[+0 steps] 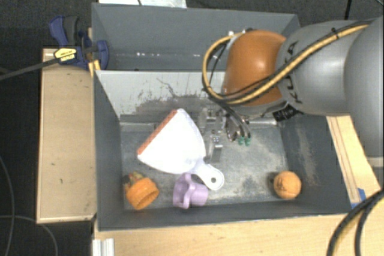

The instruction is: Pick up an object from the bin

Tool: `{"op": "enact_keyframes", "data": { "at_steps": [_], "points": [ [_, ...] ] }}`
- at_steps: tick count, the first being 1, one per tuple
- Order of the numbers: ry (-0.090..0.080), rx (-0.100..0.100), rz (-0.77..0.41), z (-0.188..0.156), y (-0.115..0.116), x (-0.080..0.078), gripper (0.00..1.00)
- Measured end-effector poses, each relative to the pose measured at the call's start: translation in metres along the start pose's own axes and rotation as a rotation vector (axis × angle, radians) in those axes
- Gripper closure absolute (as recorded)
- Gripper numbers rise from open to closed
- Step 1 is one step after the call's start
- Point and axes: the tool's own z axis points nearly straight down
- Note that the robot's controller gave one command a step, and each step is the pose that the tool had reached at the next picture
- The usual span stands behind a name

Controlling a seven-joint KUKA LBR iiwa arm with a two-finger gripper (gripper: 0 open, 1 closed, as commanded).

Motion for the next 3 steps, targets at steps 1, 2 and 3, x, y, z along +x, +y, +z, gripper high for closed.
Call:
{"op": "enact_keyframes", "data": {
  "at_steps": [1, 2, 3],
  "points": [
    [-0.008, -0.001, 0.002, -0.005, 0.0, -0.002, 0.0],
    [-0.009, -0.001, 0.101, 0.042, -0.013, 0.052, 0.0],
    [-0.004, 0.0, -0.01, 0.031, -0.016, 0.066, 0.0]
  ]
}}
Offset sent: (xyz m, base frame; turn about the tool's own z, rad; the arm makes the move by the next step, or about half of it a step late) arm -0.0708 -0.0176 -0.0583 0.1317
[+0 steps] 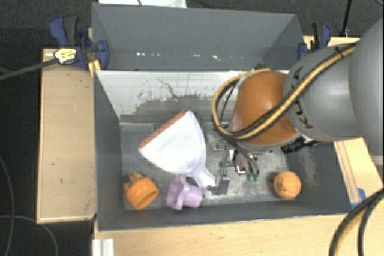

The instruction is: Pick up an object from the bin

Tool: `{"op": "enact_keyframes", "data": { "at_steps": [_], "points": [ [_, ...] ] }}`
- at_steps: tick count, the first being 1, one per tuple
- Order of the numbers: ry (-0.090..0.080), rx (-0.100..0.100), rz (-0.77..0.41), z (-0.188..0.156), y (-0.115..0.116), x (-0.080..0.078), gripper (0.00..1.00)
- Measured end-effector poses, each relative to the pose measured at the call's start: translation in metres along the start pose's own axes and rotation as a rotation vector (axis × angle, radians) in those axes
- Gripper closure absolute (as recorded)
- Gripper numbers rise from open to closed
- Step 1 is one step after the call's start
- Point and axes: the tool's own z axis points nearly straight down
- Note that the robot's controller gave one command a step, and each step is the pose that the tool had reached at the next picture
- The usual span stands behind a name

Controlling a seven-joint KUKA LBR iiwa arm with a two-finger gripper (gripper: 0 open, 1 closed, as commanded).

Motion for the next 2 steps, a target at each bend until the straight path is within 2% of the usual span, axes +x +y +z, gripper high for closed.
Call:
{"op": "enact_keyframes", "data": {
  "at_steps": [1, 2],
  "points": [
    [-0.003, -0.001, 0.12, -0.007, 0.0, 0.011, 0.0],
    [-0.003, 0.0, 0.139, 0.021, 0.008, 0.023, 0.0]
  ]
}}
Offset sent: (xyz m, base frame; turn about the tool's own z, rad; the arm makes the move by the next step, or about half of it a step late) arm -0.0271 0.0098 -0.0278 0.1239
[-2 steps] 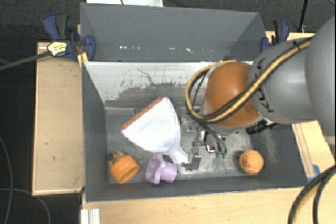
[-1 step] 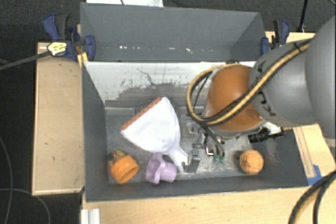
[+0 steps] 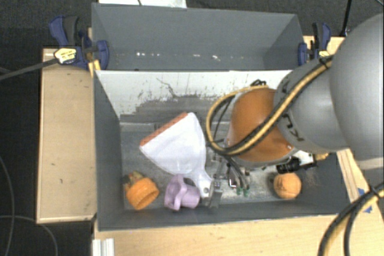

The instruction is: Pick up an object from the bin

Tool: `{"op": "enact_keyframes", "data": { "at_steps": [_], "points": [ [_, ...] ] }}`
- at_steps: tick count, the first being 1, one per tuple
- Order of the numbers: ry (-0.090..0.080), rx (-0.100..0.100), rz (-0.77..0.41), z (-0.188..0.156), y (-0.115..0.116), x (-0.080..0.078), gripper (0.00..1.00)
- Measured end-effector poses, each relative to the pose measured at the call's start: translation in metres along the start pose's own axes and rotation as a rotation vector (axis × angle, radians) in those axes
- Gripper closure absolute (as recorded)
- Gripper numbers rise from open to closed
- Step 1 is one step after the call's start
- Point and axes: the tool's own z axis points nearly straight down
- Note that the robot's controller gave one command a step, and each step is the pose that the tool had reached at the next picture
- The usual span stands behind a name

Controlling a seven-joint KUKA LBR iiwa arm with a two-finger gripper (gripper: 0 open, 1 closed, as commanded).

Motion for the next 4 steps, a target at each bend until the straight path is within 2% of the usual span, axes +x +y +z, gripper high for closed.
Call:
{"op": "enact_keyframes", "data": {
  "at_steps": [1, 3, 4],
  "points": [
    [0.003, 0.001, 0.124, 0.007, -0.002, 0.005, 1.0],
    [0.007, 0.002, 0.125, 0.0, -0.003, 0.007, 1.0],
    [0.01, 0.003, 0.124, -0.023, -0.003, 0.008, 1.0]
  ]
}}
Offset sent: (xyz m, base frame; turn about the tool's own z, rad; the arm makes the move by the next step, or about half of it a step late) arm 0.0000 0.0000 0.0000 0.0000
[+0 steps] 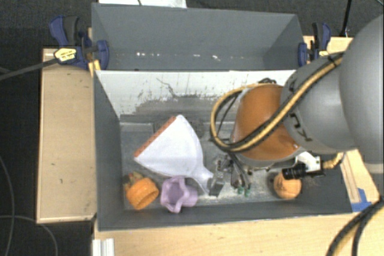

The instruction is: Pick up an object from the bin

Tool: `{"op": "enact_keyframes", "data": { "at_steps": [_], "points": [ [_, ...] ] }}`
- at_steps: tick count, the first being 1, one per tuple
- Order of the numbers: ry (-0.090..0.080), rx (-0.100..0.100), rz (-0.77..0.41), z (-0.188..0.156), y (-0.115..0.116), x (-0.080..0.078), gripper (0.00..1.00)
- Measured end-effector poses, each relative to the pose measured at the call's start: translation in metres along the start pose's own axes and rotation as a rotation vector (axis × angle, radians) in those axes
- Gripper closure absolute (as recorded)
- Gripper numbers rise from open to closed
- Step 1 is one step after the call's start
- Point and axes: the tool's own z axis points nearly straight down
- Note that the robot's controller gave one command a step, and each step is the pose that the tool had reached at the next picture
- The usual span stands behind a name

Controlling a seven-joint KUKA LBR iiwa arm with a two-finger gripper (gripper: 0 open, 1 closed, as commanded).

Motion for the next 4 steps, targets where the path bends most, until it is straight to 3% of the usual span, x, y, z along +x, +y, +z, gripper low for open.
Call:
{"op": "enact_keyframes", "data": {
  "at_steps": [2, 4],
  "points": [
    [-0.013, -0.005, -0.002, -0.037, 0.001, -0.003, 1.0],
    [-0.007, -0.003, -0.004, -0.063, 0.0, -0.001, 1.0]
  ]
}}
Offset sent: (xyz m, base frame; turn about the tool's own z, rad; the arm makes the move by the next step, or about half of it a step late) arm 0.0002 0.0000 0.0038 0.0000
